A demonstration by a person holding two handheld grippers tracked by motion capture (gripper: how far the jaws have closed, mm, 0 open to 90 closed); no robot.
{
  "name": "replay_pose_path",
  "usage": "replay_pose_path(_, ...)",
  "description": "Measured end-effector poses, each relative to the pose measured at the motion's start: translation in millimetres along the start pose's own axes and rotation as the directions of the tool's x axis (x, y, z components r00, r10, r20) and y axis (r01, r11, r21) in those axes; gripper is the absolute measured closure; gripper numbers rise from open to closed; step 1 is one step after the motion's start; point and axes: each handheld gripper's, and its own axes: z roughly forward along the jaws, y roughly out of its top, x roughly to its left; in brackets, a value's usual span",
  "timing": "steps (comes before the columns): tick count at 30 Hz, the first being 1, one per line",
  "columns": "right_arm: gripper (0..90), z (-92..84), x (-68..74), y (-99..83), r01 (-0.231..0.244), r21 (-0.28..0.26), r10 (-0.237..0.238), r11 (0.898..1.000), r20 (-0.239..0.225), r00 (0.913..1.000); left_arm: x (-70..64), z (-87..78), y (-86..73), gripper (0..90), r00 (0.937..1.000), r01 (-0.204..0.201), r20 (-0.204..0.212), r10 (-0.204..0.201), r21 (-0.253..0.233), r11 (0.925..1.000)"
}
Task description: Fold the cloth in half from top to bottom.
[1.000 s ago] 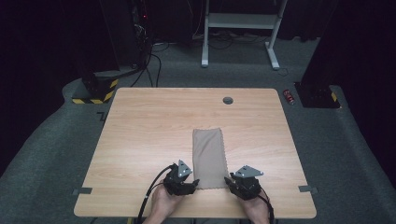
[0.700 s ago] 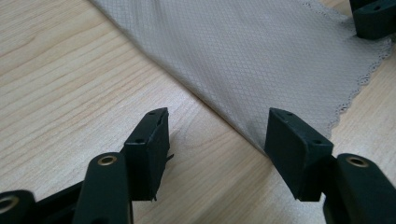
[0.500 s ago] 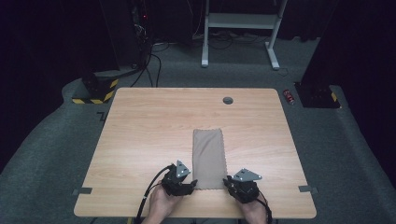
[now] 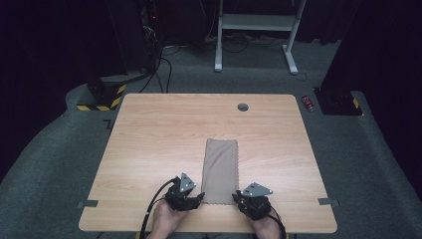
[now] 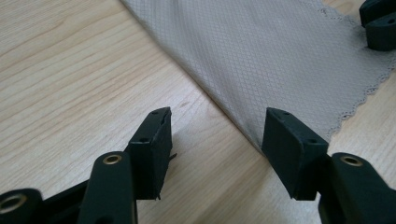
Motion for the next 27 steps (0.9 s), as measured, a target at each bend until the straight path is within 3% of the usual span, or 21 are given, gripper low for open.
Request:
replay_pose_path(6, 72.5, 1.3, 2.7, 0.3, 0.027, -0.008, -0.027, 1.0, 0.0, 0.9996, 4.2, -3.1, -4.9, 42.2, 0.9999, -0.003, 0.014, 0.003, -0.014, 0.9999)
replay_pose_path(8, 71.4, 1.5, -1.3, -0.9, 0.018, -0.017, -0.018, 1.0, -0.022, 0.9996, 6.1, -3.4, -4.0, 41.6, 0.9997, -0.003, 0.022, 0.003, -0.006, 1.0)
replay_pose_path(11, 69.5, 1.7, -3.0, 0.5, 0.025, -0.008, -0.025, 1.0, -0.028, 0.9993, 8.4, -3.4, -2.3, 40.6, 0.9992, 0.011, 0.038, -0.012, 0.002, 0.9999)
replay_pose_path(15, 67.2, 3.9, -10.5, 4.7, 0.023, 0.003, -0.023, 1.0, -0.034, 0.9992, 19.0, -0.1, 2.3, 40.1, 0.9958, 0.059, 0.071, -0.059, 0.005, 0.9983)
replay_pose_path(23, 64.3, 20.6, -35.8, 19.6, -0.013, -0.004, 0.013, 1.0, 0.06, 0.9981, 48.8, 18.4, 31.4, 41.1, 0.9912, 0.108, 0.076, -0.109, 0.022, 0.994)
replay_pose_path(27, 62.5, 25.6, -42.5, 21.0, -0.044, -0.021, 0.046, 0.999, 0.066, 0.9968, 62.2, 30.5, 52.3, 41.6, 0.9917, 0.111, 0.063, -0.112, 0.012, 0.9937)
